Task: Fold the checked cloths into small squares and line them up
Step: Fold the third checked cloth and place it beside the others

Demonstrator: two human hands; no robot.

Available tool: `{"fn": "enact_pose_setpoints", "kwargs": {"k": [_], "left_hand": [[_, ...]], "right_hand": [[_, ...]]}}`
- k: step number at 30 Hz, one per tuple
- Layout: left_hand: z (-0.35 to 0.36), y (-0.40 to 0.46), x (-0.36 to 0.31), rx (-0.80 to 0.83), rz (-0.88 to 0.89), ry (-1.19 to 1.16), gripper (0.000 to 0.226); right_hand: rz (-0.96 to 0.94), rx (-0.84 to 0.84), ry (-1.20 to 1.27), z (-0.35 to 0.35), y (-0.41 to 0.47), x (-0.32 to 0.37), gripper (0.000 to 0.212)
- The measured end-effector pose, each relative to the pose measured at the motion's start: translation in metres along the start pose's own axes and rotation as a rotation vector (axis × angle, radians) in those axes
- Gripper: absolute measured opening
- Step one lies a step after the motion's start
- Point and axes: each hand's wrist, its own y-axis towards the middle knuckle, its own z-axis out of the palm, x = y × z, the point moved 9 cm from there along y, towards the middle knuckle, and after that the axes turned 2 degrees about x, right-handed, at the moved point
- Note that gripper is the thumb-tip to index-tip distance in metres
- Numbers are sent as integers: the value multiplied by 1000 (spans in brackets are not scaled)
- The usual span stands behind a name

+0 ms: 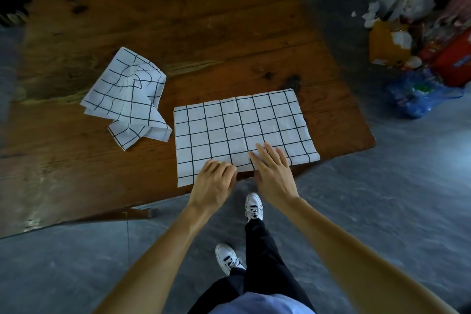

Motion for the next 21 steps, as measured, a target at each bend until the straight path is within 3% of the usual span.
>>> {"fn": "enact_pose_setpoints", "kwargs": {"k": [6,12,15,21], "left_hand": [[7,-3,5,24,-23,77,32],[-1,7,1,-3,-68,65,30],[-1,13,-1,46,-107,-65,24],[-19,16,4,209,-381,-348,45]], "right_hand": [[-64,11,-80,0,5,0,59],[67,7,7,-14,9,-6,37],[170,0,55,-24,19,-13,26],[173,-45,74,-59,36,-11,29]]}}
